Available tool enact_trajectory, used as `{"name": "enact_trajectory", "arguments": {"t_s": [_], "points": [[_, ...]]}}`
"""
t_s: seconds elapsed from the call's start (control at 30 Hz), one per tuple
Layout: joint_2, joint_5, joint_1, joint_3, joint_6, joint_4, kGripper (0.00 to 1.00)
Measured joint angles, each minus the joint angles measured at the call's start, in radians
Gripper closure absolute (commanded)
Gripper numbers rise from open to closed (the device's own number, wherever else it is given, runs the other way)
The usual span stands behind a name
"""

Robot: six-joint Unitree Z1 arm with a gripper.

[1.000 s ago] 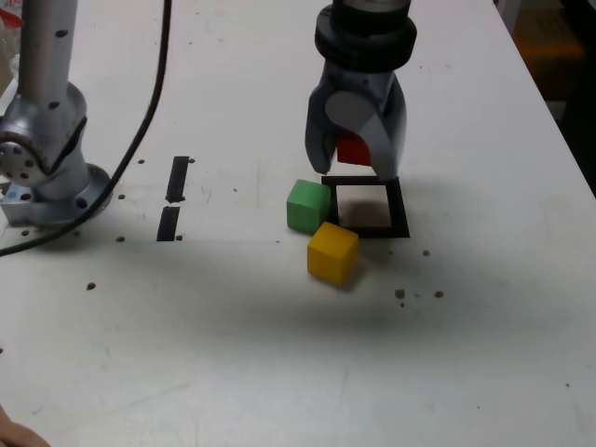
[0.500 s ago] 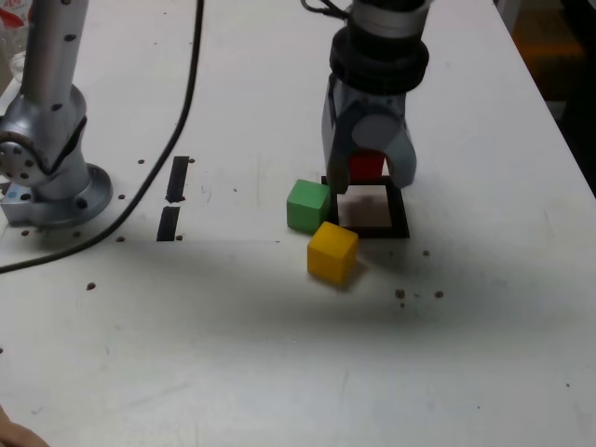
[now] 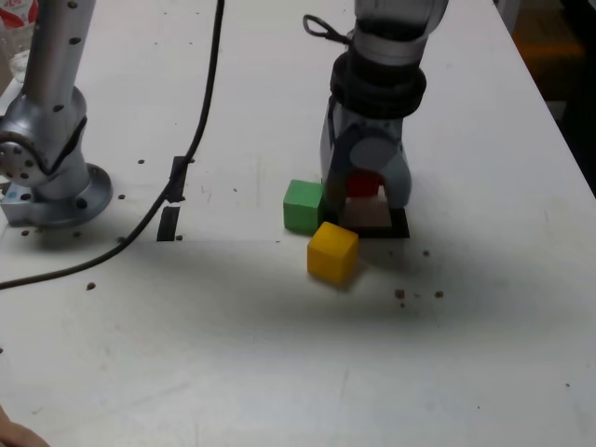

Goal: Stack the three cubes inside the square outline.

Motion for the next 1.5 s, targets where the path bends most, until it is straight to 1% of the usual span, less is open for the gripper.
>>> {"name": "enact_trajectory", "arguments": {"t_s": [0.17, 0.37, 0.5, 0.63, 0.8, 0.9, 1.1, 1.33, 1.5], "points": [[0.002, -0.017, -0.001, 0.010, 0.011, -0.028, 0.92], [0.008, -0.024, -0.006, 0.016, 0.013, -0.038, 0.92], [0.009, -0.027, -0.006, 0.028, 0.013, -0.042, 0.90], [0.009, -0.032, -0.006, 0.041, 0.019, -0.044, 0.76], [0.009, -0.060, -0.006, 0.049, 0.034, -0.042, 0.52], [0.009, -0.071, -0.006, 0.049, 0.043, -0.040, 0.45], [0.010, -0.074, -0.006, 0.049, 0.051, -0.040, 0.38], [0.010, -0.072, -0.006, 0.049, 0.052, -0.041, 0.36], [0.009, -0.058, -0.006, 0.045, 0.053, -0.029, 0.36]]}}
